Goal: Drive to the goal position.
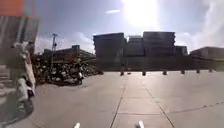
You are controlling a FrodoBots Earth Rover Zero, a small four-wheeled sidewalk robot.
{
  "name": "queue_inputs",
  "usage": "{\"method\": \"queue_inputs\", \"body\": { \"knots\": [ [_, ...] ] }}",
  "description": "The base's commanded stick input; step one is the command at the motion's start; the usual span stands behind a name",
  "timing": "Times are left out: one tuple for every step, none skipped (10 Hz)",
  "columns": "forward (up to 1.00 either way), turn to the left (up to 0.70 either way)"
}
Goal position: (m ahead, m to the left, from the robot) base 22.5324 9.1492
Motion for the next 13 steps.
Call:
{"method": "queue_inputs", "body": {
  "knots": [
    [0.7, 0.0],
    [0.7, 0.0],
    [0.7, 0.0],
    [0.7, 0.0],
    [0.7, 0.0],
    [0.7, 0.0],
    [0.7, 0.0],
    [0.7, 0.0],
    [0.7, 0.0],
    [0.7, 0.0],
    [0.7, 0.0],
    [0.7, 0.0],
    [0.7, 0.0]
  ]
}}
